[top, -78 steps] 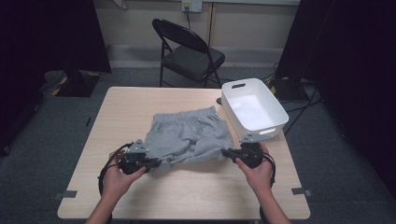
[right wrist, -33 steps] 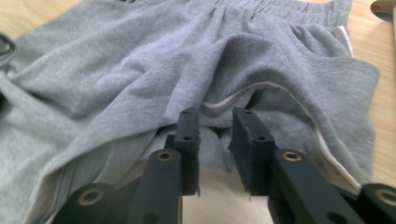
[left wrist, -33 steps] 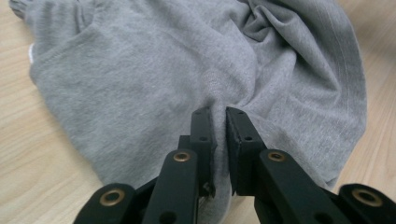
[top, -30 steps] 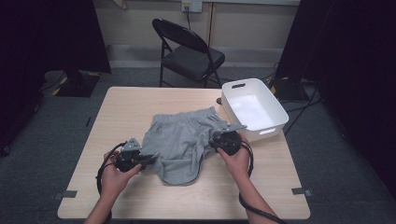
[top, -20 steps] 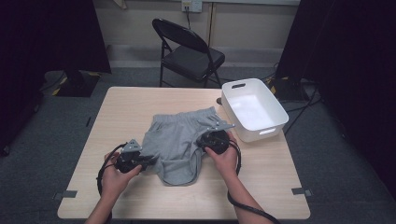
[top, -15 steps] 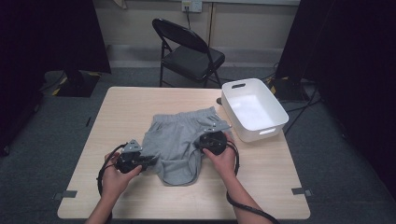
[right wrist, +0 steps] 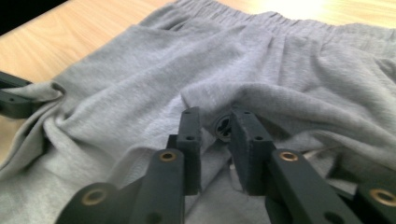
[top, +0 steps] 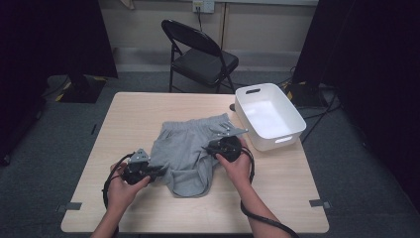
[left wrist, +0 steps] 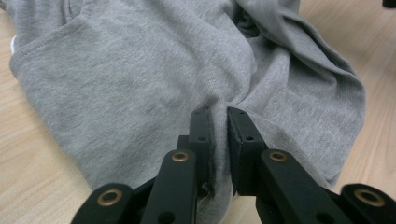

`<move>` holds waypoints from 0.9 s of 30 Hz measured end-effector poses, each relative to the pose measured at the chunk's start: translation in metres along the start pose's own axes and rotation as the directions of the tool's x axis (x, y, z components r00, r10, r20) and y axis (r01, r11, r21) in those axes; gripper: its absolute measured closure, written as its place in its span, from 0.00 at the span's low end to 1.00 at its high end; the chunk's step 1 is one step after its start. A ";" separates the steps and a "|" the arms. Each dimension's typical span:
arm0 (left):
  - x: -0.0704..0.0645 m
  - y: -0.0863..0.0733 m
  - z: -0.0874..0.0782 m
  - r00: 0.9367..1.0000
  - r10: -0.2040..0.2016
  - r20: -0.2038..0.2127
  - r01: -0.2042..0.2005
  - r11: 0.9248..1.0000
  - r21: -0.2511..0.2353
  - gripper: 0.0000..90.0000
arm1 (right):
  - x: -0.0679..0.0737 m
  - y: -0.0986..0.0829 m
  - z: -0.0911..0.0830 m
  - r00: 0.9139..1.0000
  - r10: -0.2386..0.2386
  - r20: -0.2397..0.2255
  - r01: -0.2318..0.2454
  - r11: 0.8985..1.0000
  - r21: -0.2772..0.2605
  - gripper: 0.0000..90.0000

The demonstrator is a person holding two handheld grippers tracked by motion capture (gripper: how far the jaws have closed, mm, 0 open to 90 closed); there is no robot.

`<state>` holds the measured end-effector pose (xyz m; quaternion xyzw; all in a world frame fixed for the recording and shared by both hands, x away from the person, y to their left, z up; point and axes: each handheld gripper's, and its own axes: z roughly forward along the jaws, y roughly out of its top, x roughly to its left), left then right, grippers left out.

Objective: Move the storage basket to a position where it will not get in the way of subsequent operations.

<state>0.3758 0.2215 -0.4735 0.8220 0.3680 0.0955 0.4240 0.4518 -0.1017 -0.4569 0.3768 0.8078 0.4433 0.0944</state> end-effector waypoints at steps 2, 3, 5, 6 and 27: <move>0.000 0.000 -0.001 1.000 0.000 -0.001 0.000 1.000 -0.003 0.90 | -0.002 -0.001 -0.003 1.000 0.003 0.007 -0.003 1.000 -0.007 0.78; 0.000 0.000 -0.001 1.000 -0.001 0.002 0.001 1.000 -0.003 0.90 | -0.003 -0.002 -0.005 1.000 0.002 0.019 -0.002 1.000 -0.012 0.77; 0.000 0.000 -0.001 1.000 -0.001 0.000 0.001 1.000 -0.003 0.90 | -0.006 -0.006 -0.009 0.999 0.016 0.038 -0.016 1.000 -0.023 0.78; 0.000 0.000 -0.001 1.000 0.000 0.000 0.000 1.000 -0.002 0.90 | -0.006 -0.007 -0.011 0.999 0.011 0.047 -0.010 1.000 -0.014 0.80; 0.001 -0.004 0.008 1.000 -0.006 0.005 0.006 1.000 0.026 0.91 | -0.007 -0.018 0.013 0.990 -0.065 0.122 0.053 0.993 0.102 0.96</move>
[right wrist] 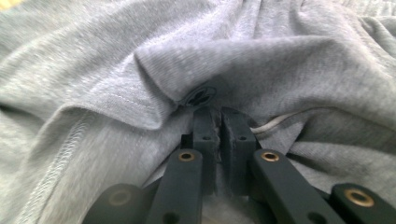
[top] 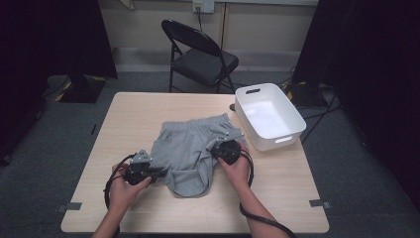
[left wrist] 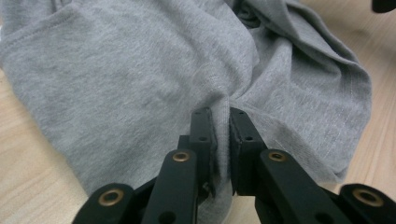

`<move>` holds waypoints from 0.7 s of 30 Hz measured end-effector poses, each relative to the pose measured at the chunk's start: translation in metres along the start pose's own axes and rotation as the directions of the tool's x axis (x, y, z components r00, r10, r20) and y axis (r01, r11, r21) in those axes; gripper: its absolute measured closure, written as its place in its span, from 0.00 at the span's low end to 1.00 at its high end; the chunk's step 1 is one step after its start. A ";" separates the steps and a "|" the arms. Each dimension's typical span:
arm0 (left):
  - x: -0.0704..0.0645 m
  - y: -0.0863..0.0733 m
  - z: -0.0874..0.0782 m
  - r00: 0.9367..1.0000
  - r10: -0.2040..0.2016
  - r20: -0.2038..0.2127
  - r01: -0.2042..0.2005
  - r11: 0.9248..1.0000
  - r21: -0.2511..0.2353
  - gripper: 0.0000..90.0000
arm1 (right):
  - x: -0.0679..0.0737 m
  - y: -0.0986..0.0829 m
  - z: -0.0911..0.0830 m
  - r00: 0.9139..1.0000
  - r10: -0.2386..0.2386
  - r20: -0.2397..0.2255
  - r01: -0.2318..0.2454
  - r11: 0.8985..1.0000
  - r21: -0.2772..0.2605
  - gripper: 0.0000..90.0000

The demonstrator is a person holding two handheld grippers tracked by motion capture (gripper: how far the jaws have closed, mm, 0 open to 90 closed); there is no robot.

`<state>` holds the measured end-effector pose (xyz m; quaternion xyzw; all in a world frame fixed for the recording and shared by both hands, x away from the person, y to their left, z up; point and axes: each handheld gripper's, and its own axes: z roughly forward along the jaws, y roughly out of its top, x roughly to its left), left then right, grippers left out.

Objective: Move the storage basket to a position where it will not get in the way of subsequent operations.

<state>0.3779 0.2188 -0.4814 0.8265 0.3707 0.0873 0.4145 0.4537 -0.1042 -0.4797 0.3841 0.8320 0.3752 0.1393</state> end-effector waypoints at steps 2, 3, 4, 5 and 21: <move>0.000 -0.001 0.001 1.000 -0.002 -0.001 0.002 1.000 0.004 0.92 | -0.001 0.000 -0.007 1.000 0.008 -0.016 -0.008 1.000 -0.010 0.96; 0.000 -0.001 0.001 1.000 -0.001 -0.004 0.001 1.000 0.005 0.93 | -0.002 0.000 -0.011 1.000 0.006 -0.021 -0.006 1.000 -0.010 0.97; 0.000 -0.001 0.001 1.000 0.000 -0.006 0.000 1.000 0.007 0.93 | -0.003 -0.001 -0.014 1.000 0.005 -0.031 -0.005 1.000 -0.022 0.97; 0.000 -0.001 0.001 1.000 -0.004 -0.006 0.004 1.000 0.007 0.93 | -0.004 -0.001 -0.018 1.000 0.006 -0.029 -0.007 1.000 -0.026 0.97; -0.002 -0.002 0.001 1.000 0.000 -0.015 0.001 1.000 0.019 0.94 | -0.022 -0.037 -0.065 0.995 0.091 -0.046 -0.093 0.994 -0.054 0.96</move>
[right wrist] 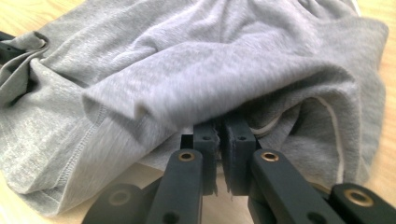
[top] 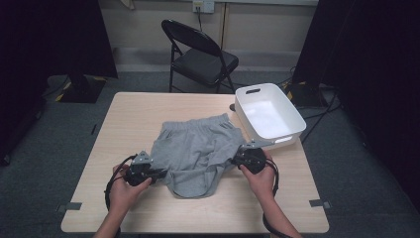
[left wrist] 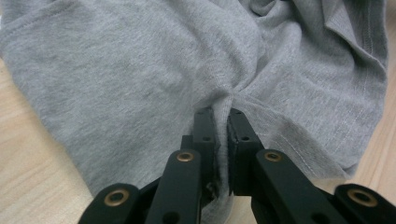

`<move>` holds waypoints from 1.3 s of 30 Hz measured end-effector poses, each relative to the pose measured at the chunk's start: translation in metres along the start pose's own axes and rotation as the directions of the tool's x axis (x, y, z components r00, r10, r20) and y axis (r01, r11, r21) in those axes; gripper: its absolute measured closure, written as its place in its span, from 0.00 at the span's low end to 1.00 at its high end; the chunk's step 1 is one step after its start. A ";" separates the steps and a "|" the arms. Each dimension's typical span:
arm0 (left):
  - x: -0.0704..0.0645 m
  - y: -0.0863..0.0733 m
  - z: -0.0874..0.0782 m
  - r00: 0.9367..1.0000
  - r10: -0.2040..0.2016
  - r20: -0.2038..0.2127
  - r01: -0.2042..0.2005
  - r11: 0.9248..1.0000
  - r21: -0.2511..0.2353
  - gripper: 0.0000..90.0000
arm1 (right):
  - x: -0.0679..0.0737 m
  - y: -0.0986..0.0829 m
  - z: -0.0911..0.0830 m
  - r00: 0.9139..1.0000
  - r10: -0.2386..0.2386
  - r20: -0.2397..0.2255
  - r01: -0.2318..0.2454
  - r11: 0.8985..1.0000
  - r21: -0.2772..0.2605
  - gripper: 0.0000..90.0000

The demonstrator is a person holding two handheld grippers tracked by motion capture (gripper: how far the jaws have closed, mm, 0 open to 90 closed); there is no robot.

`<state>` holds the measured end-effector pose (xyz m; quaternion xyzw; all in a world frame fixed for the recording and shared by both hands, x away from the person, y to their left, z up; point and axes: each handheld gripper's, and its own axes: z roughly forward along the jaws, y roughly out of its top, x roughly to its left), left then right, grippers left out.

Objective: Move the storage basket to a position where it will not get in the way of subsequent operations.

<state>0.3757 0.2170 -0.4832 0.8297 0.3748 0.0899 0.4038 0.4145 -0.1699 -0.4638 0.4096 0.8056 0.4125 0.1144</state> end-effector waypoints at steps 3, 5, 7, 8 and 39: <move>0.000 0.000 0.001 1.000 0.003 0.000 -0.003 1.000 0.005 0.94 | 0.000 -0.001 0.004 1.000 -0.012 0.005 0.012 1.000 0.021 0.96; 0.000 0.001 0.001 1.000 0.004 0.000 -0.004 1.000 0.006 0.94 | 0.000 0.000 0.008 1.000 -0.001 -0.009 0.002 1.000 0.021 0.96; 0.000 0.000 0.001 1.000 0.001 0.003 -0.001 1.000 0.006 0.94 | -0.001 0.001 0.013 1.000 0.000 -0.005 0.001 1.000 0.028 0.95; 0.000 0.000 0.002 1.000 0.000 0.003 0.000 1.000 0.005 0.94 | -0.001 0.002 0.016 1.000 -0.005 -0.006 0.006 1.000 0.027 0.94; 0.000 0.001 0.000 1.000 -0.008 0.005 0.008 1.000 -0.001 0.94 | -0.005 -0.004 -0.006 0.999 0.013 -0.032 -0.013 1.000 0.012 0.98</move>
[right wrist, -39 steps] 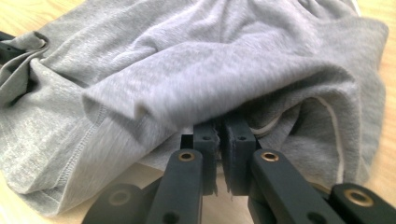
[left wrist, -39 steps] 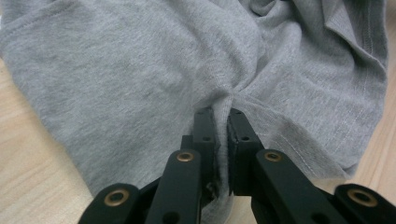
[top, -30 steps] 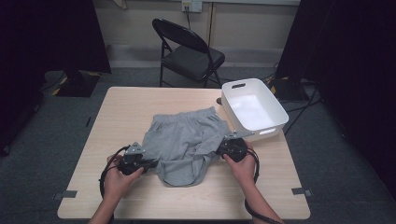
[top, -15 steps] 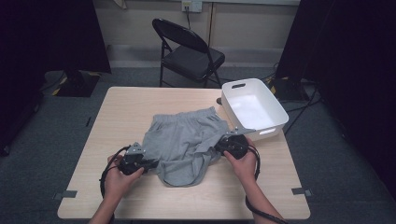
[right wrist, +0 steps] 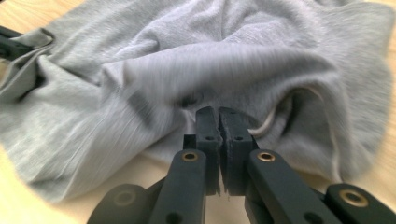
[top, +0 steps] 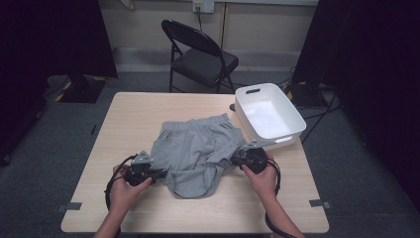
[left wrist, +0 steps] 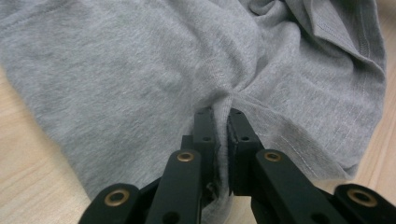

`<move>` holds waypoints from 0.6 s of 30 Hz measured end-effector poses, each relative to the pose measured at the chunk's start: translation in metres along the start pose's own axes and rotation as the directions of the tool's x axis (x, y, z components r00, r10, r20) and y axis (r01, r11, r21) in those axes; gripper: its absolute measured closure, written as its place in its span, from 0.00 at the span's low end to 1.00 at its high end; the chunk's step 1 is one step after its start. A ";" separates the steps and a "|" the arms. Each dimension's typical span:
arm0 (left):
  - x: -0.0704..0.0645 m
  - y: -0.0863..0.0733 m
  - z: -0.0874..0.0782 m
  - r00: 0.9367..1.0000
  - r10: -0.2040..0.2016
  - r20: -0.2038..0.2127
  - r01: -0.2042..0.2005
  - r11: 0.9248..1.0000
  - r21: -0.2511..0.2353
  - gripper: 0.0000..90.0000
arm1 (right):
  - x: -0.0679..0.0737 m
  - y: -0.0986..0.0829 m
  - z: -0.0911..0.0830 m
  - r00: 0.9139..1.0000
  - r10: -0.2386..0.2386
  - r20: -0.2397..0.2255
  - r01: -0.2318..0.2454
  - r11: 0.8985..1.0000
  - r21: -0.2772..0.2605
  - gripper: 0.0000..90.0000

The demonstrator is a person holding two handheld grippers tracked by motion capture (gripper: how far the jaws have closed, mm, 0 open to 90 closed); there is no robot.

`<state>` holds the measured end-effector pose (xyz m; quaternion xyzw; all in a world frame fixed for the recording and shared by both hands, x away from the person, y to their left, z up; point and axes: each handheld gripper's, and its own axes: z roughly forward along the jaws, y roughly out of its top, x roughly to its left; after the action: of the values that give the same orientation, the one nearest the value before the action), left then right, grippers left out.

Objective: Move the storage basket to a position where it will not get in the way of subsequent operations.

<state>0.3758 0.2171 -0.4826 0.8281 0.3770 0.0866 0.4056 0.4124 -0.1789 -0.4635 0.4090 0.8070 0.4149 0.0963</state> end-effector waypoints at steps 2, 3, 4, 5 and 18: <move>-0.001 0.001 -0.001 1.000 0.001 -0.003 -0.001 1.000 -0.001 0.94 | -0.001 -0.005 -0.009 1.000 0.009 -0.003 -0.009 1.000 -0.005 0.98; -0.001 0.001 -0.001 1.000 0.002 -0.004 -0.002 1.000 -0.002 0.94 | -0.001 -0.008 -0.014 1.000 0.010 -0.005 -0.010 1.000 -0.009 0.98; -0.002 0.001 -0.001 1.000 0.001 -0.004 -0.001 1.000 -0.002 0.94 | -0.002 -0.012 -0.018 1.000 0.011 -0.005 -0.011 1.000 -0.012 0.98; -0.002 0.001 -0.001 1.000 0.002 -0.005 -0.002 1.000 -0.002 0.94 | -0.003 -0.016 -0.023 1.000 0.016 -0.004 -0.016 1.000 -0.016 0.98; 0.000 0.001 -0.006 1.000 -0.016 -0.003 0.016 1.000 -0.012 0.95 | -0.017 -0.057 -0.072 0.999 0.052 0.015 -0.051 0.997 -0.053 0.98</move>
<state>0.3733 0.2206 -0.4781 0.8226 0.3837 0.0869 0.4106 0.3549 -0.2524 -0.4638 0.4303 0.7841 0.4351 0.1031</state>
